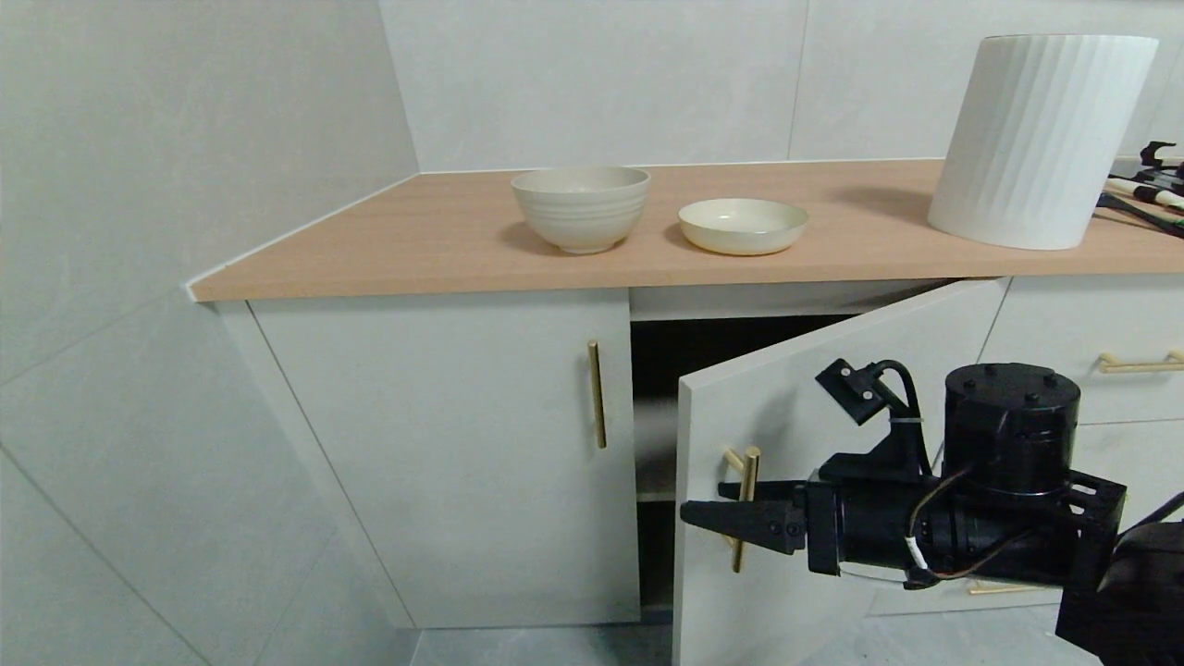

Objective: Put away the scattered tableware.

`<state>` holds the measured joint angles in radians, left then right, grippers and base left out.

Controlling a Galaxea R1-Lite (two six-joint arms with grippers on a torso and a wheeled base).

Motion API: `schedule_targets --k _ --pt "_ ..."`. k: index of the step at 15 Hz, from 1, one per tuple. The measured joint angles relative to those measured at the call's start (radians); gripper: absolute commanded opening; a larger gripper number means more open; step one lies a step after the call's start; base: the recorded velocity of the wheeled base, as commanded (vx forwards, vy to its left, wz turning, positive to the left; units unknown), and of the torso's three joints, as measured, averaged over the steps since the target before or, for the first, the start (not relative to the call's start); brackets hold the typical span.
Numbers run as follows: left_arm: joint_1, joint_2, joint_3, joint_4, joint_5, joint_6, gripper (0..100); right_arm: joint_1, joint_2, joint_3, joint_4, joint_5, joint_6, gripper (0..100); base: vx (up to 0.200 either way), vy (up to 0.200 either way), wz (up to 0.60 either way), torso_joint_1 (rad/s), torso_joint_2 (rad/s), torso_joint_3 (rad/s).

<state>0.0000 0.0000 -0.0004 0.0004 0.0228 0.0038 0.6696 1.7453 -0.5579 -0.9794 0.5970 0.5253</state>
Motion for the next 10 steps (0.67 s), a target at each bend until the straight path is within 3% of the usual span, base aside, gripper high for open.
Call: schedule_targets --k 3,7,10 --pt "0.000 0.000 -0.040 0.003 -0.057 -0.006 100 0.008 -0.005 0.006 0.000 0.001 0.000 100 0.000 0.000 0.00 0.000 0.00 0.000" --pt "-0.010 0.054 -0.230 0.109 -0.373 -0.086 100 0.015 -0.008 0.009 0.000 0.002 0.001 100 0.000 0.000 0.00 0.000 0.00 0.000" --pt "-0.019 0.245 -0.365 0.137 -0.515 -0.104 100 0.021 -0.011 0.010 0.000 0.003 0.001 100 0.000 0.000 0.00 0.000 0.00 0.000"
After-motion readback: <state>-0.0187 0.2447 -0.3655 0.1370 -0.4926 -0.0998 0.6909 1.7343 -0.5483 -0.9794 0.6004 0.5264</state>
